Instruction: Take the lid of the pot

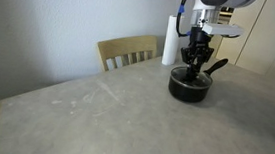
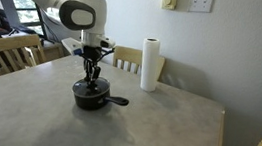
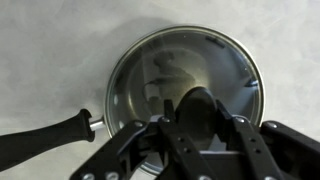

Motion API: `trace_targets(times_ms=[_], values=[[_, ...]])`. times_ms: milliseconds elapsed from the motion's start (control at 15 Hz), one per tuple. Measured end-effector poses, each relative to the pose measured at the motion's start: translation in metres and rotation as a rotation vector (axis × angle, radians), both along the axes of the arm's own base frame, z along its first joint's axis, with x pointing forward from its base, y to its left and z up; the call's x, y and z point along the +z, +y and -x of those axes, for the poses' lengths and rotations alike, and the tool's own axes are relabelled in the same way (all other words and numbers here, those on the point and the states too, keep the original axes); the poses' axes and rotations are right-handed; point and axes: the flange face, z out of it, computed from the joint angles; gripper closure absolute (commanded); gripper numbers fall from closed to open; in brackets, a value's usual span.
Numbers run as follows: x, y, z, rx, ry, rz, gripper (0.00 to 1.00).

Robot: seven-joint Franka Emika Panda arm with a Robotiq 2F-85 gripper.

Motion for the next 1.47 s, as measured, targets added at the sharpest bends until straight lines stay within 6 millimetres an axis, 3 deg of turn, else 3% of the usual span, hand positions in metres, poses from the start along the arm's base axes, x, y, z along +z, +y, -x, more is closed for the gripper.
trace_targets(times_ms=[200, 467, 800, 1133, 1467], values=[[0.007, 0.0, 0.002, 0.037, 0.021, 0.015, 0.85], [0.032, 0.008, 0.004, 0.115, 0.019, 0.033, 0.85], [0.056, 0.051, 0.0, 0.338, -0.032, -0.028, 0.85], [0.049, 0.1, 0.001, 0.595, -0.024, -0.126, 0.85], [0.024, 0.14, -0.001, 0.809, 0.061, -0.221, 0.85]])
